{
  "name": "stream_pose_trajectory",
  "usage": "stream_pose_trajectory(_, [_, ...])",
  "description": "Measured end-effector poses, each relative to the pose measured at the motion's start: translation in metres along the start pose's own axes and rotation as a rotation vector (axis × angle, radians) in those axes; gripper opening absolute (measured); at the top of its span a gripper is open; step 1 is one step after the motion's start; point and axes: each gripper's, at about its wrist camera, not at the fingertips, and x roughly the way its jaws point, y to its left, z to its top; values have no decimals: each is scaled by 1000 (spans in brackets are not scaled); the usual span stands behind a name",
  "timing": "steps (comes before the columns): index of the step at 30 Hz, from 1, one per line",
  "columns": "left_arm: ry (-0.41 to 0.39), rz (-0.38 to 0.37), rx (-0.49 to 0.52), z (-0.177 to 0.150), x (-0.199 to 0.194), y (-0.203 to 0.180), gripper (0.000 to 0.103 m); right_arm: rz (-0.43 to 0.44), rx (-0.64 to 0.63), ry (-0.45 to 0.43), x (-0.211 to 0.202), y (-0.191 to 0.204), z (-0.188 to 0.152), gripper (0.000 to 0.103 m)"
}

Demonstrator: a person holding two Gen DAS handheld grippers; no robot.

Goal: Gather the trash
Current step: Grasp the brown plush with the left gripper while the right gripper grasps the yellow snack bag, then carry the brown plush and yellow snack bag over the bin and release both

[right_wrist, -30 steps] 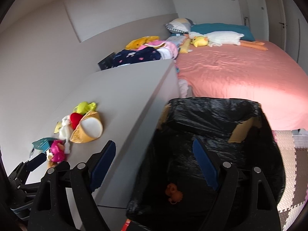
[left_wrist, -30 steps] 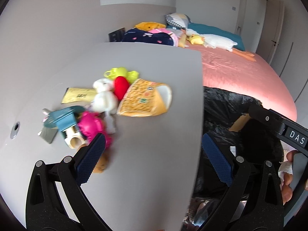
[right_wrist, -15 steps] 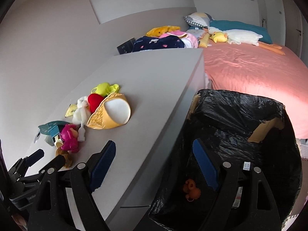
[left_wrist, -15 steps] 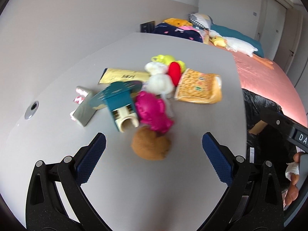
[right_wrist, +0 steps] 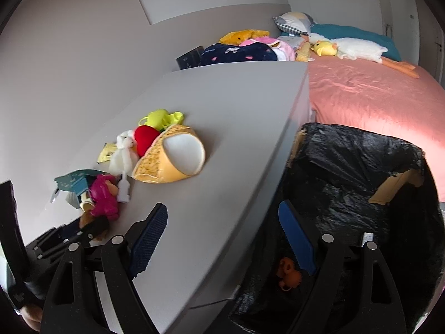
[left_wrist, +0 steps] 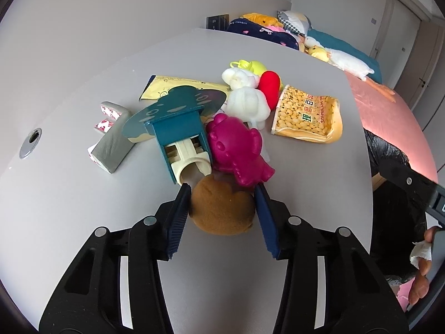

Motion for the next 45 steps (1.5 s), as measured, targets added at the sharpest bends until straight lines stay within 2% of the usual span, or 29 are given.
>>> stream_pose_trajectory(11, [-48,7,44,5,-20,-3,46,36,-20,17,30,29,24,83])
stream_pose_trajectory(21, [-112,-9,26,16,-45,4,46,77,15,47,67,23,42,82])
stream_pose_trajectory(24, [-118,-12,24,17,-48,4,46,86,-6,38,72,24,44,75])
stream_pose_trajectory(27, [-118,-14,25,17,-49,4,46,114,-22,51,76,24,45,49])
stream_pose_trajectory(38, [-125,-27,32,17,-53,-1,46,140,21,33,59,12,38,48])
stream_pose_trajectory(45, [-129,-30,44,22,-55,-18,46,127,35,-21,34,-4,43,48])
